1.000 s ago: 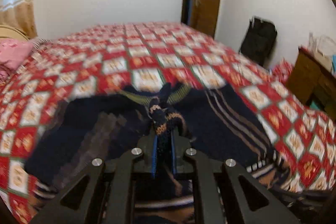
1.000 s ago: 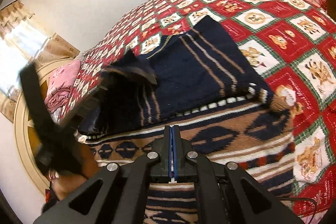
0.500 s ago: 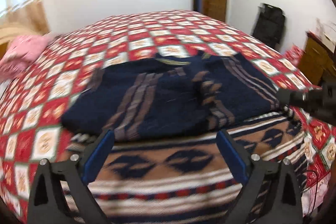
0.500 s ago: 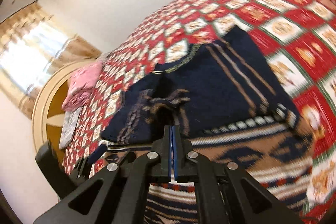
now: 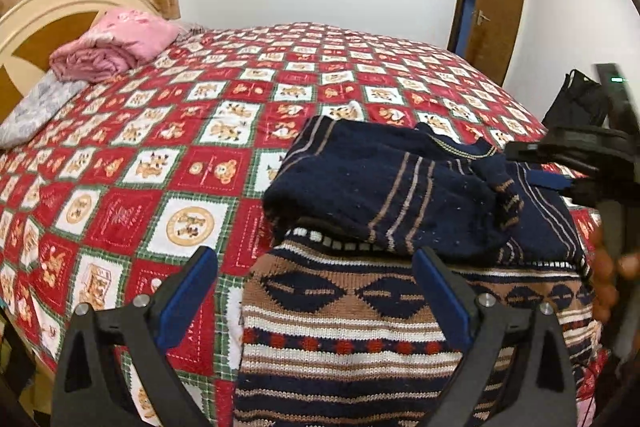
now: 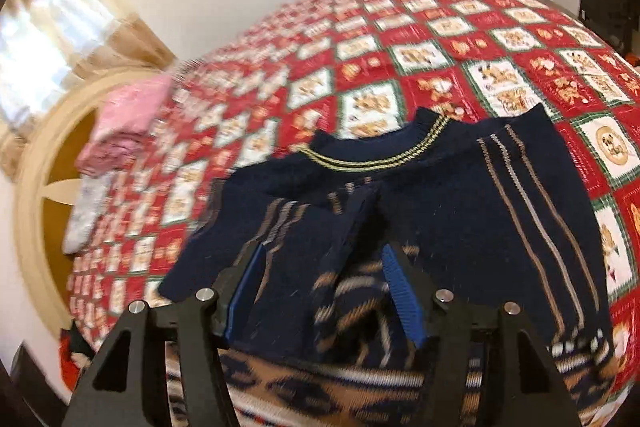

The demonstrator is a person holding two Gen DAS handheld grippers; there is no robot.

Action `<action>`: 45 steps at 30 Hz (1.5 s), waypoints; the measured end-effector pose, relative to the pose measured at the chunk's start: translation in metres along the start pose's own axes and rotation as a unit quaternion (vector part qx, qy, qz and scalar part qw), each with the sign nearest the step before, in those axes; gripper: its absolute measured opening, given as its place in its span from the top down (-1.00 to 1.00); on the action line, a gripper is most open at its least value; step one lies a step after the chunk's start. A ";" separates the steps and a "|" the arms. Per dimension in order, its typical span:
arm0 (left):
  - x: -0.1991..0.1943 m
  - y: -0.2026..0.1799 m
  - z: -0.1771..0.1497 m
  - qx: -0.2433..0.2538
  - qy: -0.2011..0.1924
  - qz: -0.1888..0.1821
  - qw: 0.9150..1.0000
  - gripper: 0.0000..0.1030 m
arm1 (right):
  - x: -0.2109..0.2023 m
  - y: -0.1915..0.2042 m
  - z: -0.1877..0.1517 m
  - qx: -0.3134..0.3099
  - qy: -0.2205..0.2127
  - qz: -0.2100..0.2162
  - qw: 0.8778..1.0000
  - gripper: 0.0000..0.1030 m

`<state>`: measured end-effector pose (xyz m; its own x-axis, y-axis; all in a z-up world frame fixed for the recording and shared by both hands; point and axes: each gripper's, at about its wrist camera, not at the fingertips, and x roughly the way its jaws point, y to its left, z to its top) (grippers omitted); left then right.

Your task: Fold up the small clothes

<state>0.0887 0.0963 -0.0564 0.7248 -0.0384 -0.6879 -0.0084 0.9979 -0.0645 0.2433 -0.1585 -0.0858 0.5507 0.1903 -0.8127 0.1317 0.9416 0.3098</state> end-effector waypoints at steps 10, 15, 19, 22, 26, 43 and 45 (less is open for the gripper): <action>-0.002 0.019 -0.004 -0.006 0.002 0.028 1.000 -0.94 | 0.037 0.009 0.022 -0.057 0.074 -0.054 0.994 0.74; -0.001 0.022 -0.001 -0.025 -0.002 0.021 0.999 -0.94 | -0.057 0.009 0.045 -0.096 -0.064 0.036 0.993 0.83; 0.000 0.015 0.000 -0.022 -0.008 0.016 1.000 -0.94 | -0.102 -0.031 0.035 -0.112 -0.144 0.098 0.978 0.83; 0.004 0.008 0.000 -0.015 -0.004 0.012 1.000 -0.94 | -0.079 -0.083 0.016 -0.074 -0.100 0.051 0.991 0.83; 0.010 -0.003 -0.002 -0.001 0.003 0.011 1.000 -0.94 | -0.050 -0.127 -0.018 -0.021 -0.034 0.020 0.999 0.82; 0.017 -0.016 0.001 0.029 0.011 0.040 0.999 -0.94 | -0.010 -0.113 -0.009 -0.074 0.000 -0.070 0.995 -0.39; 0.016 -0.016 0.000 0.032 0.013 0.040 0.999 -0.94 | 0.010 -0.106 -0.016 -0.094 0.019 -0.091 0.991 -0.18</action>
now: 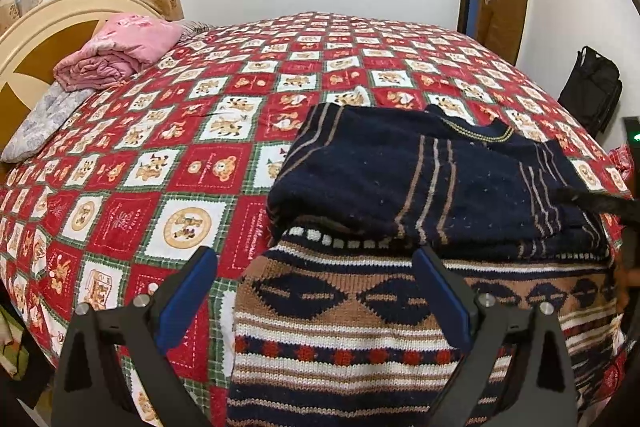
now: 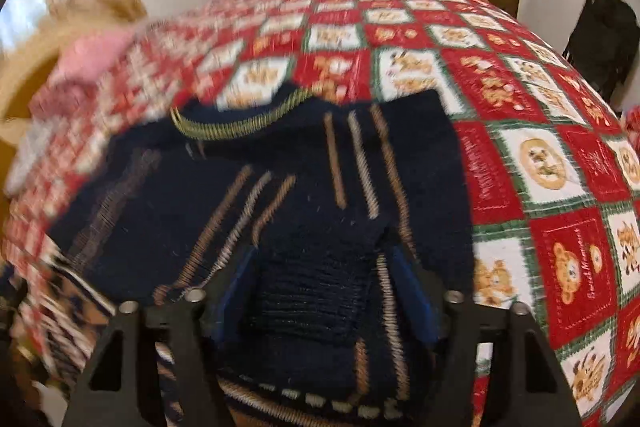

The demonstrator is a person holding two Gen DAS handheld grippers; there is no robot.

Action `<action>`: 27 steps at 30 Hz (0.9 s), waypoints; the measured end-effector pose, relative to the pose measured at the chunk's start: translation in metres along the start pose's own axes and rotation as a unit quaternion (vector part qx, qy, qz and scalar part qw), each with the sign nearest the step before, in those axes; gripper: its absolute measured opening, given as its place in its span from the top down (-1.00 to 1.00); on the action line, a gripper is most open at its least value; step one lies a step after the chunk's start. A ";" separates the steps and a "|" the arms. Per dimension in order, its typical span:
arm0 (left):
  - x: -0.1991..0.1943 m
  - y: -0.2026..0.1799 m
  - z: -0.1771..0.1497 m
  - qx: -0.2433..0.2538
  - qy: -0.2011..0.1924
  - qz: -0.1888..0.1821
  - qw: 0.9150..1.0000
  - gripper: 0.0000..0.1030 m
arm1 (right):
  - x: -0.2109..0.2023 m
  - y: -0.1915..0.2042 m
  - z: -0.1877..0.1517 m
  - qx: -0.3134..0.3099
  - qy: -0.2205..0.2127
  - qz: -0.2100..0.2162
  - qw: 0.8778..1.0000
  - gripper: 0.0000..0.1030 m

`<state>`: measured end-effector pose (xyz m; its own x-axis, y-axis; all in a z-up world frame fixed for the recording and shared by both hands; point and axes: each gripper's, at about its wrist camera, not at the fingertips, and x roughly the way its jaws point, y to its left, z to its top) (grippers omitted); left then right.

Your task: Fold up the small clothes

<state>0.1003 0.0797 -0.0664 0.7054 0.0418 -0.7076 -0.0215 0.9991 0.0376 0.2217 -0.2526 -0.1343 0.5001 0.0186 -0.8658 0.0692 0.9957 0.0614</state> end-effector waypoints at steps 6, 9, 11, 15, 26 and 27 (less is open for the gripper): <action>0.000 0.005 0.001 -0.008 0.002 0.003 1.000 -0.94 | 0.005 0.007 -0.005 -0.009 0.011 0.003 1.000 0.59; 0.002 0.004 0.001 -0.011 0.008 -0.004 1.000 -0.94 | -0.007 0.015 -0.005 -0.033 -0.003 -0.005 0.999 0.73; 0.001 0.003 0.001 -0.005 0.006 -0.001 1.000 -0.94 | -0.023 0.017 -0.001 -0.043 -0.029 -0.006 0.999 0.74; 0.001 0.004 0.005 -0.002 0.001 0.008 1.000 -0.94 | -0.054 0.020 0.014 -0.074 -0.069 -0.024 0.995 0.73; 0.018 0.023 0.010 -0.021 0.008 0.044 0.999 -0.94 | 0.014 -0.010 0.008 -0.123 -0.038 -0.115 0.985 0.66; 0.019 0.023 0.011 -0.021 0.008 0.045 0.999 -0.94 | 0.013 -0.011 0.007 -0.121 -0.053 -0.124 0.983 0.50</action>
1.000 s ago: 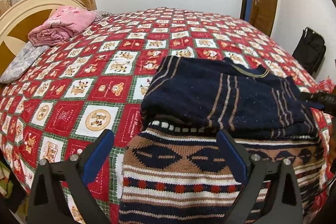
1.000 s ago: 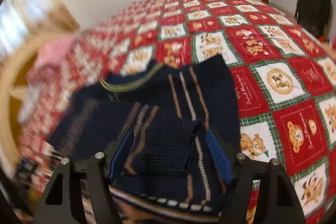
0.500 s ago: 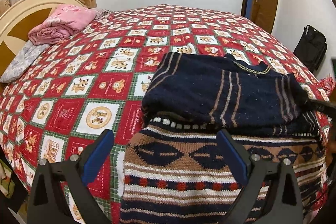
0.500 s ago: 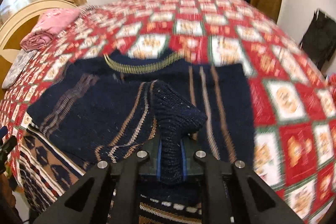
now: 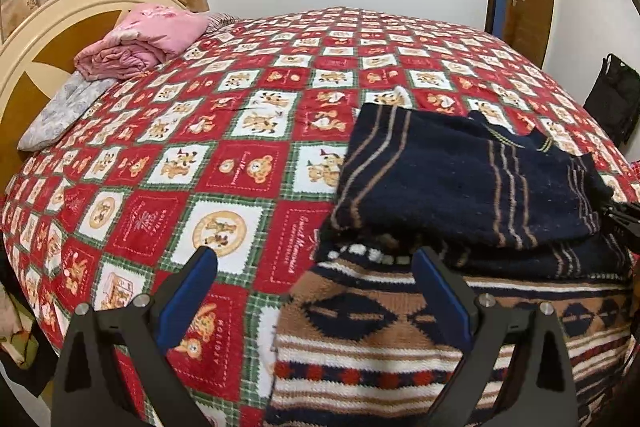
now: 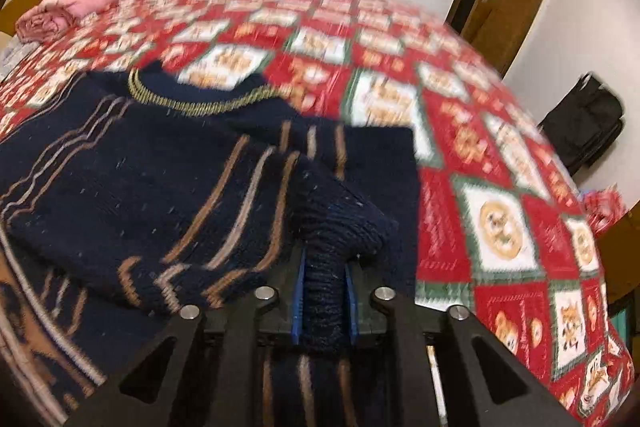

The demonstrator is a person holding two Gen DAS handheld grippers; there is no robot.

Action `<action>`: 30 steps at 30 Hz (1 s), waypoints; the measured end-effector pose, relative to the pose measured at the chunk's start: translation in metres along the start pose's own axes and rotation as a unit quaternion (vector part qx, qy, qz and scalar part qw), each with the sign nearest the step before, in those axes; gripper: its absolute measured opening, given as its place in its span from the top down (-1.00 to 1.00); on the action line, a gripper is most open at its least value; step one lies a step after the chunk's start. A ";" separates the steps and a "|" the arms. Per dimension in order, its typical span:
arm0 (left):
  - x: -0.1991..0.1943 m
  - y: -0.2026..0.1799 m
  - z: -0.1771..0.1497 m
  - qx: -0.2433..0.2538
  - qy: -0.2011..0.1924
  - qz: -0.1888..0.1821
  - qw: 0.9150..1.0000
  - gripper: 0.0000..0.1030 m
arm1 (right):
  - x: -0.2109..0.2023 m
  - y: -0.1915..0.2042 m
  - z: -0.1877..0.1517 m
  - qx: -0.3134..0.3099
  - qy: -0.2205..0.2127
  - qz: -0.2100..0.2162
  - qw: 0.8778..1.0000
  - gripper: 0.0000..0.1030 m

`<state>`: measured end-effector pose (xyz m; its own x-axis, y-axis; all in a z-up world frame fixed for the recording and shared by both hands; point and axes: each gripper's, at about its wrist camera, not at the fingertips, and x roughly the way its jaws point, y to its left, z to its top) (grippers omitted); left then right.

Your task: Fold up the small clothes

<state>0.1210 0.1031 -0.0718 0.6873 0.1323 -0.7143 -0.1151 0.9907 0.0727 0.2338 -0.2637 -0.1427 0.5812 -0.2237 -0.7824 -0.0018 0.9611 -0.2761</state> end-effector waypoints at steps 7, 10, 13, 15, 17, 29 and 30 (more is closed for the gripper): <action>0.004 -0.013 0.010 0.015 -0.007 -0.016 1.000 -0.94 | -0.028 -0.038 -0.004 0.081 0.002 0.021 0.996 0.09; 0.010 -0.021 0.010 0.029 -0.007 -0.017 0.999 -0.94 | -0.051 -0.066 -0.024 0.140 0.001 -0.041 0.989 0.03; 0.016 -0.028 0.015 0.030 -0.007 -0.020 0.999 -0.94 | -0.066 -0.074 -0.035 0.167 -0.011 0.000 0.986 0.03; 0.019 -0.034 0.020 0.026 -0.007 -0.021 0.999 -0.94 | -0.072 -0.065 -0.033 0.158 -0.022 0.026 0.987 0.19; 0.020 -0.039 0.025 0.025 -0.012 -0.020 0.999 -0.94 | -0.075 -0.048 -0.026 0.132 -0.031 0.057 0.989 0.35; 0.058 -0.054 0.017 0.052 0.021 0.017 0.998 -0.95 | -0.029 -0.014 -0.026 0.112 0.029 0.124 0.986 0.37; 0.058 -0.055 0.016 0.055 0.023 0.020 0.998 -0.95 | -0.030 -0.016 -0.026 0.119 0.032 0.125 0.985 0.37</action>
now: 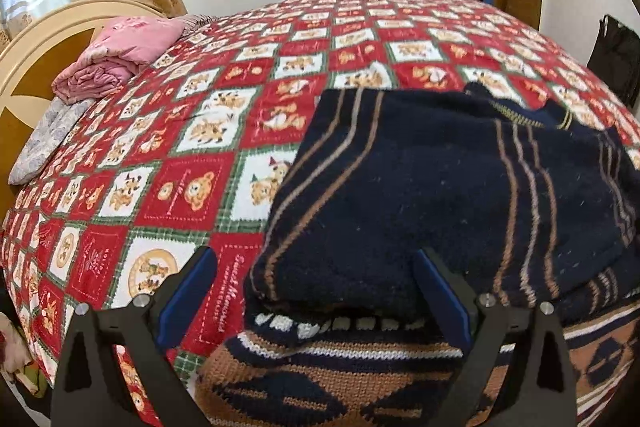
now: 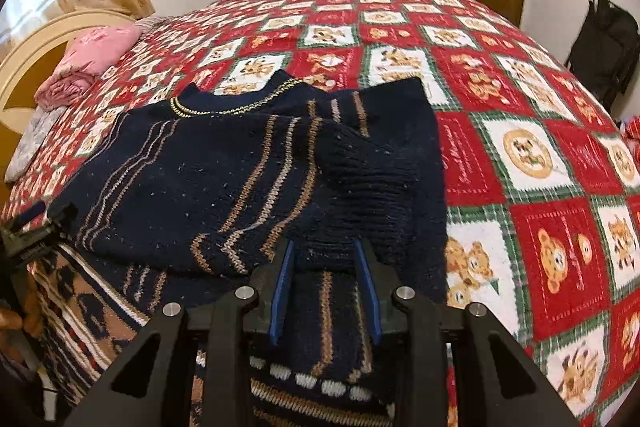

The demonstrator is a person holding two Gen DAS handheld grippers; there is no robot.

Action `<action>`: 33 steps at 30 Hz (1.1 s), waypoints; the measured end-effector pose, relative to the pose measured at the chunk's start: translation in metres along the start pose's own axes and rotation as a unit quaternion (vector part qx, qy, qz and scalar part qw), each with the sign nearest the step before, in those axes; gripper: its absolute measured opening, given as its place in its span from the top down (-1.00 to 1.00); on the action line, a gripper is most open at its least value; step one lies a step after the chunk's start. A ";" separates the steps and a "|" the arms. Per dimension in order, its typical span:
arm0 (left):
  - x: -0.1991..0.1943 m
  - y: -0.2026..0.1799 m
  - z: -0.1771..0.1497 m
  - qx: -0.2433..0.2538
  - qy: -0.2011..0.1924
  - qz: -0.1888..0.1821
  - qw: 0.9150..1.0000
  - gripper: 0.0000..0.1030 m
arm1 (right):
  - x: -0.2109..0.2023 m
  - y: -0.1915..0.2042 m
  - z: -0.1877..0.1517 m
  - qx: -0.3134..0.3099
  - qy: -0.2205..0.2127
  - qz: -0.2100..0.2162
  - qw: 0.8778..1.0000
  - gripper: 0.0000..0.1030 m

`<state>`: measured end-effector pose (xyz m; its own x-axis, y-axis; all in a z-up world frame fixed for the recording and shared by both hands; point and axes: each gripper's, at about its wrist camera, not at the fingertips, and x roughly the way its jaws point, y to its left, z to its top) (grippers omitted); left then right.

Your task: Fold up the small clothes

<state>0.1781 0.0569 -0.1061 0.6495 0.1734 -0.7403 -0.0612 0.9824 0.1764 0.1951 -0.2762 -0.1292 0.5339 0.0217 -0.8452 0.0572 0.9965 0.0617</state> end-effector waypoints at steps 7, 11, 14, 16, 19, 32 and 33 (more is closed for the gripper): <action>-0.031 -0.001 -0.005 0.016 -0.026 -0.006 1.000 -0.95 | -0.090 0.007 -0.010 0.017 -0.127 0.018 0.992 0.35; -0.049 0.002 -0.009 0.009 -0.034 -0.025 0.999 -0.95 | -0.151 0.003 -0.016 0.059 -0.228 0.071 0.969 0.35; -0.065 0.002 -0.014 0.008 -0.046 -0.036 0.998 -0.95 | -0.180 -0.007 -0.022 0.121 -0.258 0.212 0.935 0.35; -0.076 0.002 -0.018 0.008 -0.053 -0.042 0.998 -0.95 | -0.187 -0.010 -0.031 0.158 -0.258 0.298 0.905 0.35; -0.090 0.006 -0.024 0.002 -0.059 -0.056 0.997 -0.95 | -0.178 -0.007 -0.044 0.203 -0.201 0.433 0.855 0.34; -0.147 0.082 -0.084 0.049 -0.080 -0.063 0.994 -0.95 | -0.258 0.020 -0.135 -0.003 -0.068 0.210 0.975 0.34; -0.149 0.088 -0.091 0.060 -0.081 -0.056 0.993 -0.95 | -0.264 0.016 -0.145 -0.014 -0.051 0.183 0.982 0.34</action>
<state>0.0067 0.1242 -0.0390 0.7616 0.0409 -0.6468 0.1020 0.9780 0.1819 -0.0671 -0.2538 0.0180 0.5965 0.3724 -0.7110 -0.1773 0.9251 0.3358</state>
